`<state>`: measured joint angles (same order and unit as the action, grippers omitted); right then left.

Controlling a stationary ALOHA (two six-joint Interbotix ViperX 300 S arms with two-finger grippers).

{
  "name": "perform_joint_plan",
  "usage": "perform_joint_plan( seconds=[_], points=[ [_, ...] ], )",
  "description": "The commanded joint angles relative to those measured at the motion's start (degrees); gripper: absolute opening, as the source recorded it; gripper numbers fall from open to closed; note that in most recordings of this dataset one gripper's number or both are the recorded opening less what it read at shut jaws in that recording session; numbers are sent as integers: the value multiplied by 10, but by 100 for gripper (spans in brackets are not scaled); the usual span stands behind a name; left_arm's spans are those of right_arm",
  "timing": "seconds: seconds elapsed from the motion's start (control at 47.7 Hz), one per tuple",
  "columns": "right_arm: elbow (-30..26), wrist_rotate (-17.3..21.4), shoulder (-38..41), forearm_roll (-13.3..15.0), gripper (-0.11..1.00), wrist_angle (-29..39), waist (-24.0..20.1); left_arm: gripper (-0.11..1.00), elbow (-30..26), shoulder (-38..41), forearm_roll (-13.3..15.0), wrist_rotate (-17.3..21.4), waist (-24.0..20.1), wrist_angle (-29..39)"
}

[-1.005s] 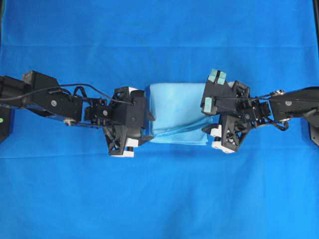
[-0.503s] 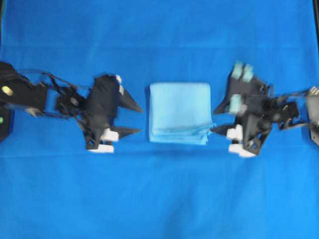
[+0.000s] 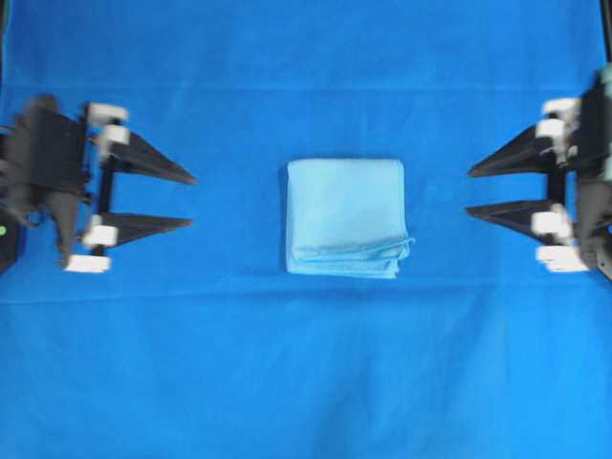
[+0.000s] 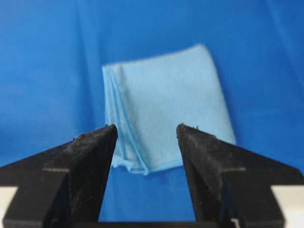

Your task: Fold the light blue towel.

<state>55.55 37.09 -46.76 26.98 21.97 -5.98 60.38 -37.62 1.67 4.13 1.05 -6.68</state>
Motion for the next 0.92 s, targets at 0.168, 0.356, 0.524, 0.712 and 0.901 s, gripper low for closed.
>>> perform_joint_plan(
  seconds=[0.168,0.356,0.524,0.712,0.901],
  points=[
    [67,1,-95,11,58,-18,20,55,70,-127,-1,0,-19,-5],
    [136,1,-137,11,58,-76,46,55,143,-212,-1,-5,-32,-4],
    [178,4,-146,10,58,-134,65,55,182,-264,-1,-10,-32,-2],
    [186,4,-137,9,58,-150,74,55,188,-279,-1,-11,-32,4],
    [187,4,-136,8,58,-151,74,55,190,-277,-1,-11,-32,4]
  ],
)
